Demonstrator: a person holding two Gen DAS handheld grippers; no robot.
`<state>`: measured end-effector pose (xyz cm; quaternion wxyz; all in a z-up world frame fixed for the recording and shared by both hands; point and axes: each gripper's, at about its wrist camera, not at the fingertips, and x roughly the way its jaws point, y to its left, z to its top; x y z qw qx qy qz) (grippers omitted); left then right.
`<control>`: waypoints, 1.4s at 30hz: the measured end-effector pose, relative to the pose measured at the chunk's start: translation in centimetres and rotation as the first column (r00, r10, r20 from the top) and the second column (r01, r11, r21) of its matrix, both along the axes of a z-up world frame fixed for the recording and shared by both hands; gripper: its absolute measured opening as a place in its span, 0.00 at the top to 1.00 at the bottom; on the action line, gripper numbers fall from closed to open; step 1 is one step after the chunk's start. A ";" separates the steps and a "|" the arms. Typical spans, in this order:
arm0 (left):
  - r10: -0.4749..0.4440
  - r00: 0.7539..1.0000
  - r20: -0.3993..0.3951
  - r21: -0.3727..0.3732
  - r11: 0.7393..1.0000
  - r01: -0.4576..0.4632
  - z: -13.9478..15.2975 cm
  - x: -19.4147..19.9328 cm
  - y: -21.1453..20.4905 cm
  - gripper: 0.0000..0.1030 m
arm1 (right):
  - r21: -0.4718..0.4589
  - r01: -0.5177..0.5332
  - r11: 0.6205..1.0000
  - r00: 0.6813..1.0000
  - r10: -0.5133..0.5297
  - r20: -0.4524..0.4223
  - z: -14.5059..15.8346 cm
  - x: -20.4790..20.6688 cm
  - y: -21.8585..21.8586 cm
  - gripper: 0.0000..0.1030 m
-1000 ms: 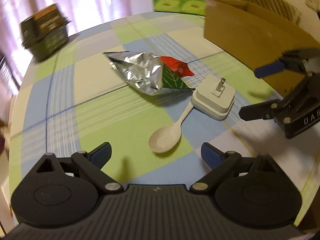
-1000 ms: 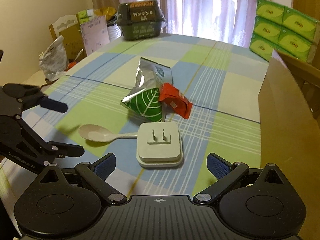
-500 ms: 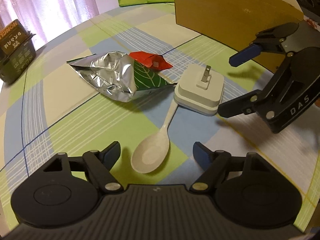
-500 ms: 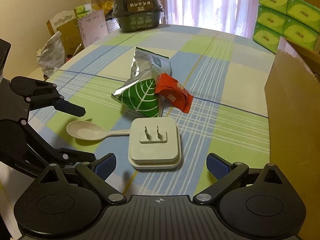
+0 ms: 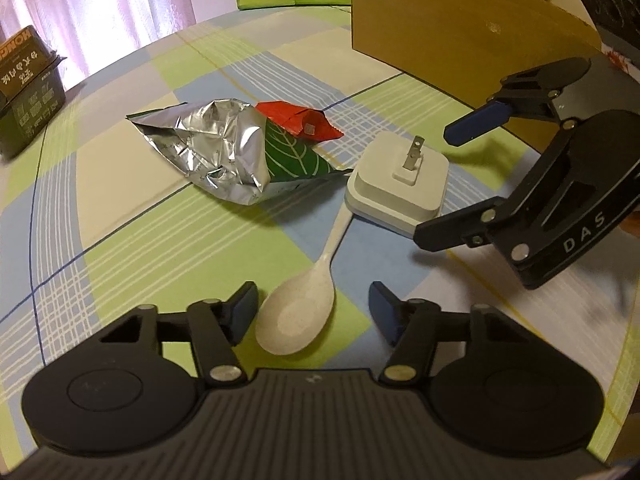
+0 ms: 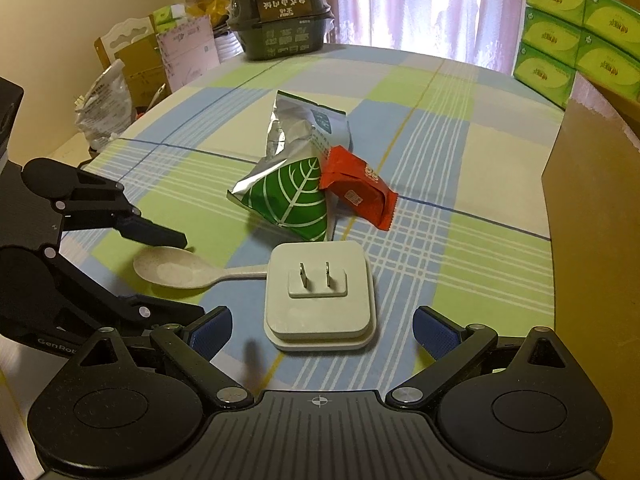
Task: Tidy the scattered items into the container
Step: 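Move the left tool to the white spoon while the right tool approaches the white plug, then close the left tool on the white spoon while the right tool grasps the white plug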
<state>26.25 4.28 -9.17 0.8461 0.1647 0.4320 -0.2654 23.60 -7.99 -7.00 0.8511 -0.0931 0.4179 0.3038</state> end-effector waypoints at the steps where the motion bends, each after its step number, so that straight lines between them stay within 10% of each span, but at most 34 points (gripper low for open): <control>1: 0.003 1.000 -0.004 -0.003 1.000 -0.003 0.0 -0.1 0.0 0.53 | 0.000 0.000 1.000 1.000 0.000 0.000 0.0 0.0 0.0 0.01; 5: 0.016 0.999 -0.030 -0.019 1.000 -0.017 0.3 -0.6 0.3 0.71 | -0.001 0.004 1.000 1.000 -0.004 -0.002 -0.1 0.1 0.1 0.01; 20: 0.013 1.000 0.010 0.022 1.000 -0.013 0.4 -3.5 0.5 0.71 | -0.002 -0.013 1.000 1.000 0.013 -0.001 -0.5 0.2 0.6 0.01; 23: 0.014 1.000 0.011 0.022 1.000 -0.014 0.5 -3.4 0.5 0.71 | -0.004 -0.028 1.000 1.000 0.028 -0.012 -0.7 0.4 0.9 0.22; 29: 0.043 0.999 -0.002 0.006 0.999 -0.043 0.5 -3.5 0.6 0.73 | -0.017 -0.022 1.000 1.000 0.022 -0.006 -1.0 0.6 1.2 0.32; 42: 0.099 0.994 -0.042 -0.028 0.995 -0.100 0.9 -6.8 0.0 0.73 | -0.010 0.104 0.995 0.993 -0.104 -0.050 0.3 -5.2 -3.4 0.33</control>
